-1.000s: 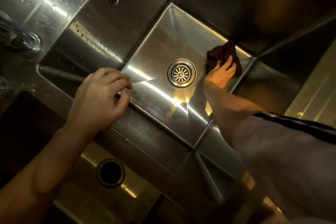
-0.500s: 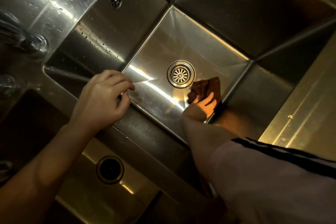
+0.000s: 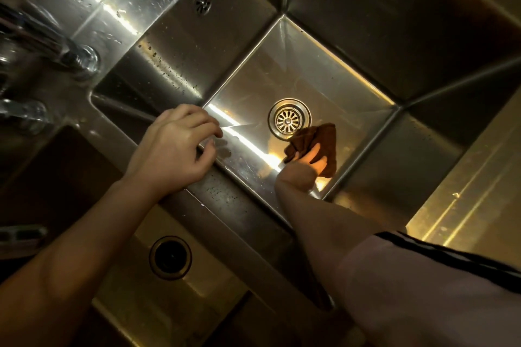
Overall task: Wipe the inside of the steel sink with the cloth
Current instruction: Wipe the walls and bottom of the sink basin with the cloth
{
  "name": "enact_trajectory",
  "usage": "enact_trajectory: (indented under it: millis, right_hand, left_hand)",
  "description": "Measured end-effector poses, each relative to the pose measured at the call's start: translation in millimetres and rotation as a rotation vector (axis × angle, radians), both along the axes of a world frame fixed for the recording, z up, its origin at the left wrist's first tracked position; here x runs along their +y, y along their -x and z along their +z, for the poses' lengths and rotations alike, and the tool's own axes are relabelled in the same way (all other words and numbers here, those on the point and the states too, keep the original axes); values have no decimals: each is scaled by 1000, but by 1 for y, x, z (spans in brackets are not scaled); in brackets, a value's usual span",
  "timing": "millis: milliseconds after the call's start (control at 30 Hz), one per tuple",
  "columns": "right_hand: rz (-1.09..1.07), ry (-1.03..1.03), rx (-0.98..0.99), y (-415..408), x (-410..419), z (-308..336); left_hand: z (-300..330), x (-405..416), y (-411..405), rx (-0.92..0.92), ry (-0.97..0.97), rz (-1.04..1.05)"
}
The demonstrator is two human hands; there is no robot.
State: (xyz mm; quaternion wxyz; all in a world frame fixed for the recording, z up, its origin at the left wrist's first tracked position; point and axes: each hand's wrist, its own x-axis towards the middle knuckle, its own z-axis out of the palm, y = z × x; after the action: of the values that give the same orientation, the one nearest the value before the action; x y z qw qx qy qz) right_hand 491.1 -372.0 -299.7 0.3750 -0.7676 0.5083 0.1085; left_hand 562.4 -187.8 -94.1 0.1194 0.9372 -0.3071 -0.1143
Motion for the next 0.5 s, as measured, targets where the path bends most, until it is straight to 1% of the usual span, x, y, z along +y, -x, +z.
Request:
enact_trajectory:
  millis: [67, 167, 200, 367, 500]
  right_hand:
    - [80, 86, 4, -6, 9, -8]
    - [445, 151, 0, -21, 21, -17]
    - [509, 149, 3, -26, 22, -21]
    - [508, 124, -23, -27, 25, -29]
    - [547, 135, -98, -18, 25, -27]
  left_hand:
    - [0, 1, -1, 3, -9, 13]
    - [-1, 1, -1, 11, -28, 27]
    - [-2, 1, -1, 14, -32, 27]
    - [-3, 1, -2, 0, -26, 34]
    - [-4, 1, -2, -7, -7, 50]
